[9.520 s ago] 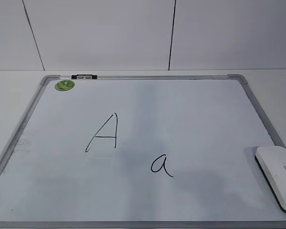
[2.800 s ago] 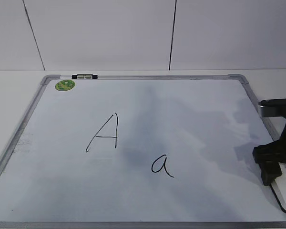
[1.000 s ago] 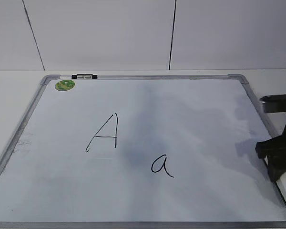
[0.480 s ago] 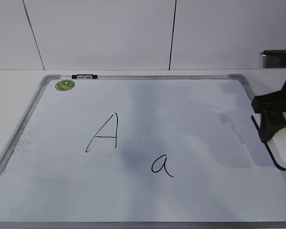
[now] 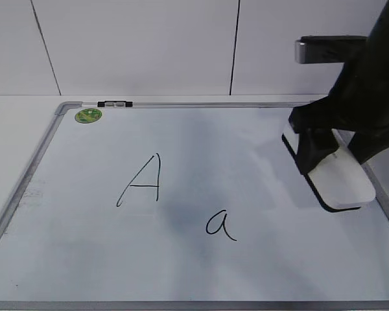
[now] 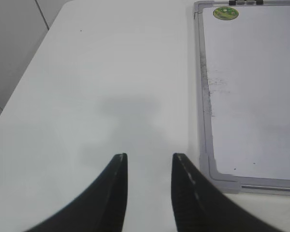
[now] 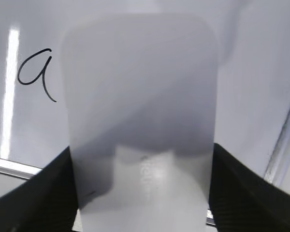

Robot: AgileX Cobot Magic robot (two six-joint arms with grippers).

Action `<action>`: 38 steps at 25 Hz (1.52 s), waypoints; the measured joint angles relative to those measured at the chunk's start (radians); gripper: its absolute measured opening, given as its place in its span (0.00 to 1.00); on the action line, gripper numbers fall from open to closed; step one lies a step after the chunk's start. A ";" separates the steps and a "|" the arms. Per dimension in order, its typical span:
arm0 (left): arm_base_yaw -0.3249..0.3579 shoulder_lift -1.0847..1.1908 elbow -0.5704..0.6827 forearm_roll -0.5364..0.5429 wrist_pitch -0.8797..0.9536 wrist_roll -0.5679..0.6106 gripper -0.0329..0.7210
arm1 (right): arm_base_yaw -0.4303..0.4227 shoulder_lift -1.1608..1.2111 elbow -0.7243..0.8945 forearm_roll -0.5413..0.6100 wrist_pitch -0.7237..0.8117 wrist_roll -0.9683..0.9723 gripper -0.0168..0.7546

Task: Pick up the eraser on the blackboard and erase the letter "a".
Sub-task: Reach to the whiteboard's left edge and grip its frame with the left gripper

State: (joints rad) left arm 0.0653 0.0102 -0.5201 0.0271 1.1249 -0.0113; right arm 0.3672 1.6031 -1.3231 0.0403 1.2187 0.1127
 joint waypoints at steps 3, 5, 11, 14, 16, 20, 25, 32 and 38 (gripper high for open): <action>0.000 0.000 0.000 0.000 0.000 0.000 0.35 | 0.056 0.034 -0.004 -0.005 0.002 0.000 0.73; 0.000 0.000 0.000 0.000 0.000 0.000 0.35 | 0.098 0.057 -0.004 -0.008 0.002 0.000 0.73; 0.000 0.000 0.000 -0.017 -0.006 0.000 0.35 | 0.184 0.081 -0.004 -0.040 0.002 -0.001 0.73; 0.000 0.000 0.000 -0.068 -0.018 0.000 0.35 | 0.189 0.081 -0.004 -0.057 0.002 -0.001 0.73; 0.000 0.000 0.002 -0.104 -0.020 0.000 0.35 | 0.189 0.081 -0.004 -0.069 0.002 -0.001 0.73; 0.000 0.045 0.004 -0.119 -0.020 0.000 0.36 | 0.189 0.081 -0.004 -0.069 0.002 -0.001 0.73; -0.026 0.260 -0.021 -0.112 -0.064 0.000 0.36 | 0.189 0.081 -0.004 -0.076 0.002 -0.001 0.73; -0.084 0.691 -0.163 -0.109 -0.107 0.000 0.36 | 0.189 0.081 -0.004 -0.076 0.002 -0.001 0.73; -0.086 1.055 -0.345 -0.117 -0.107 0.000 0.36 | 0.189 0.081 -0.004 -0.076 0.002 -0.001 0.73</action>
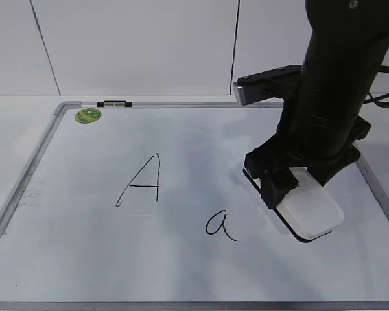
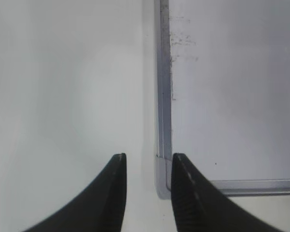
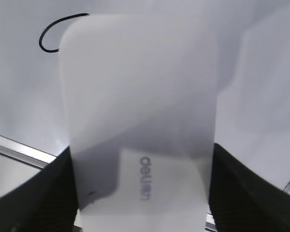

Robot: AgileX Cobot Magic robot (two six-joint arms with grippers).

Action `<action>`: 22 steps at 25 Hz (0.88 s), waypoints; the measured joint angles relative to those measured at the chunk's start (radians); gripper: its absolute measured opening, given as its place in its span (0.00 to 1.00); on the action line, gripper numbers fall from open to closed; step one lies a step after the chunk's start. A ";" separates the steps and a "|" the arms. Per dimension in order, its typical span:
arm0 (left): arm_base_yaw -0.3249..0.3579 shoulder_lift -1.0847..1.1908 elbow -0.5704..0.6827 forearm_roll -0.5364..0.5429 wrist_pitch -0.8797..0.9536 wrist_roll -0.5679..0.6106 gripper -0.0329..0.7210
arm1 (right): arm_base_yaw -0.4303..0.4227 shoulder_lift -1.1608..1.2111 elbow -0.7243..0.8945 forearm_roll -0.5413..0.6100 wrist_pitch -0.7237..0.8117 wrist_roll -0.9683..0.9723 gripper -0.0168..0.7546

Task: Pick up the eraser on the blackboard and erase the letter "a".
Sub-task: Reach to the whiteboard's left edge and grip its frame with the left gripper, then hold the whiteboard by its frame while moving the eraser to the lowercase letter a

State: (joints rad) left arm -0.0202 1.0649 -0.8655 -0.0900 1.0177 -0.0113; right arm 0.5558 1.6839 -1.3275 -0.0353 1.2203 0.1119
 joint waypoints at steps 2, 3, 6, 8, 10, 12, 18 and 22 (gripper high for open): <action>0.000 0.104 -0.074 -0.005 0.002 0.000 0.36 | 0.000 0.000 0.000 0.000 0.000 0.000 0.73; 0.000 0.152 -0.103 -0.007 0.002 0.000 0.36 | 0.000 0.000 0.000 0.000 0.000 0.000 0.73; 0.000 0.270 -0.196 -0.022 0.002 0.000 0.36 | 0.000 0.000 0.000 0.000 0.000 0.003 0.73; 0.000 0.339 -0.252 -0.025 0.002 0.000 0.36 | 0.000 0.000 0.000 0.000 0.000 0.003 0.73; 0.000 0.405 -0.295 -0.028 0.002 0.000 0.36 | 0.000 0.000 0.000 0.000 0.000 0.003 0.73; 0.000 0.460 -0.331 -0.030 -0.006 0.002 0.36 | 0.000 0.000 0.000 0.000 0.000 0.003 0.73; -0.002 0.634 -0.399 -0.069 -0.022 0.069 0.36 | 0.000 0.000 0.000 0.000 0.000 0.003 0.73; -0.005 0.740 -0.434 -0.100 -0.043 0.098 0.36 | 0.000 0.000 0.000 0.000 0.000 0.003 0.73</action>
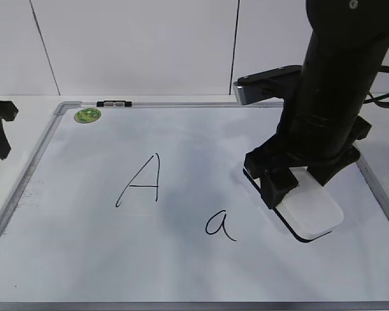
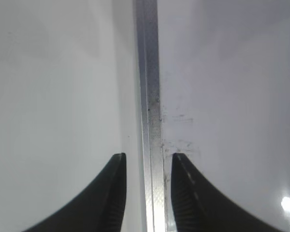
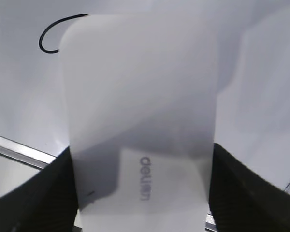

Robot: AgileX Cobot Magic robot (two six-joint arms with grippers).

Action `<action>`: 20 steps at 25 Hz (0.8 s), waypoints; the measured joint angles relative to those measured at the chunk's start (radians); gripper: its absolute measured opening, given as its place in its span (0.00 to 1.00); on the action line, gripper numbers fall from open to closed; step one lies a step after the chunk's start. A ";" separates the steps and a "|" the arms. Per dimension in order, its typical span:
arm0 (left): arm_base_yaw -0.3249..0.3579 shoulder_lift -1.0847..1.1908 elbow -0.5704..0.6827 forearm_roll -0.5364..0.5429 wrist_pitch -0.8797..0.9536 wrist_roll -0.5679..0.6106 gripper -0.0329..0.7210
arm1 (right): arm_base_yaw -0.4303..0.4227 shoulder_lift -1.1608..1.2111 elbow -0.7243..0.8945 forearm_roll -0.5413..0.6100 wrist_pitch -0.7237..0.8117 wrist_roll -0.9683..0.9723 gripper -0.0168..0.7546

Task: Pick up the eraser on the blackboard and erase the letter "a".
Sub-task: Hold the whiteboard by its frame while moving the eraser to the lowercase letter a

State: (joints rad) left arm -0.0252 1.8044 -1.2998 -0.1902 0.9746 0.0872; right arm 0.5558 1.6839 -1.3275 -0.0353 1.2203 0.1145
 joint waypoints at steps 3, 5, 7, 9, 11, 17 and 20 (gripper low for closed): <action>0.000 0.075 -0.031 -0.011 -0.002 0.019 0.36 | 0.000 0.000 0.000 0.000 0.000 0.000 0.73; 0.000 0.113 -0.049 -0.015 -0.002 0.021 0.36 | 0.000 0.000 0.000 0.000 0.000 0.000 0.73; 0.000 0.144 -0.065 -0.019 -0.002 0.021 0.36 | 0.000 0.000 0.000 0.000 0.000 0.000 0.73; 0.000 0.167 -0.072 -0.022 -0.002 0.021 0.36 | 0.000 0.000 0.000 0.000 0.000 0.000 0.73; 0.000 0.184 -0.076 -0.024 -0.002 0.022 0.36 | 0.000 0.001 0.000 0.000 0.000 0.000 0.73; 0.000 0.224 -0.076 -0.027 -0.008 0.022 0.36 | 0.000 0.001 0.000 0.000 0.000 0.000 0.73; 0.000 0.233 -0.081 -0.033 -0.008 0.022 0.36 | 0.000 0.001 0.000 0.000 0.000 0.000 0.73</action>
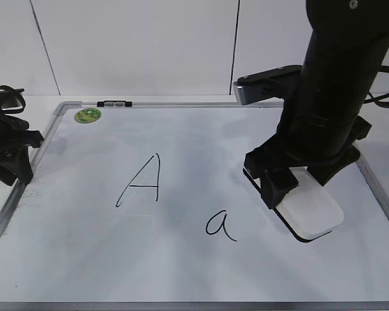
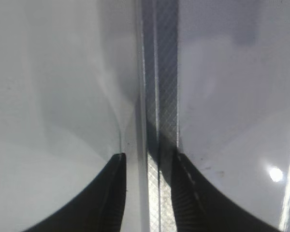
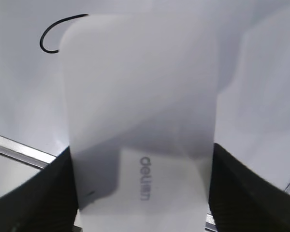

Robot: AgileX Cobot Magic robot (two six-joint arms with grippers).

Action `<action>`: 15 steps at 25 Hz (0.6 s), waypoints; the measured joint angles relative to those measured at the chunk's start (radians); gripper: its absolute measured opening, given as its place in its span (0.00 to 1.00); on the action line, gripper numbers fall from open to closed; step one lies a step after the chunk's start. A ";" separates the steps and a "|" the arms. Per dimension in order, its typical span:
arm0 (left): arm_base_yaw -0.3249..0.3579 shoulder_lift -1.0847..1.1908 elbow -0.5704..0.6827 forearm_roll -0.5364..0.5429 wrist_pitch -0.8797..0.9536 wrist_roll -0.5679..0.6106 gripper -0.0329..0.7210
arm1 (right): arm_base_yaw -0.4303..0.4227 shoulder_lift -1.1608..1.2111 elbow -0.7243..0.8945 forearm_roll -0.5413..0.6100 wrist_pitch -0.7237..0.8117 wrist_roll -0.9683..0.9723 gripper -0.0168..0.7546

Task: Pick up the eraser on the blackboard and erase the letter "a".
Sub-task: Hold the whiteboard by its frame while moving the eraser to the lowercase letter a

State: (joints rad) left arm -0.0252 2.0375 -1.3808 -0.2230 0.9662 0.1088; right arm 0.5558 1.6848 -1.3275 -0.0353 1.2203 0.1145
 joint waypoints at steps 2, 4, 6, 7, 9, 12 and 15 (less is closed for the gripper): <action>0.000 0.004 -0.004 -0.003 0.002 0.000 0.36 | 0.000 0.000 0.000 0.000 0.000 -0.001 0.73; 0.000 0.005 -0.005 -0.004 0.004 0.002 0.35 | 0.000 0.000 0.000 0.000 0.000 -0.001 0.73; 0.000 0.005 -0.005 -0.010 0.006 0.002 0.31 | 0.000 0.000 0.000 0.000 0.000 -0.001 0.73; 0.000 0.005 -0.005 -0.015 0.006 0.002 0.28 | 0.000 0.000 0.000 0.000 0.000 -0.001 0.73; 0.000 0.005 -0.005 -0.022 0.006 0.002 0.19 | 0.000 0.000 0.000 0.000 0.000 -0.001 0.73; 0.000 0.005 -0.006 -0.022 0.006 0.002 0.09 | 0.000 0.000 0.000 0.000 0.000 -0.001 0.73; 0.000 0.005 -0.006 -0.022 0.006 -0.002 0.07 | 0.000 0.000 0.000 0.000 0.000 -0.001 0.73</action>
State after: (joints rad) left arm -0.0252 2.0426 -1.3870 -0.2451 0.9724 0.1067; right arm 0.5558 1.6848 -1.3275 -0.0353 1.2203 0.1131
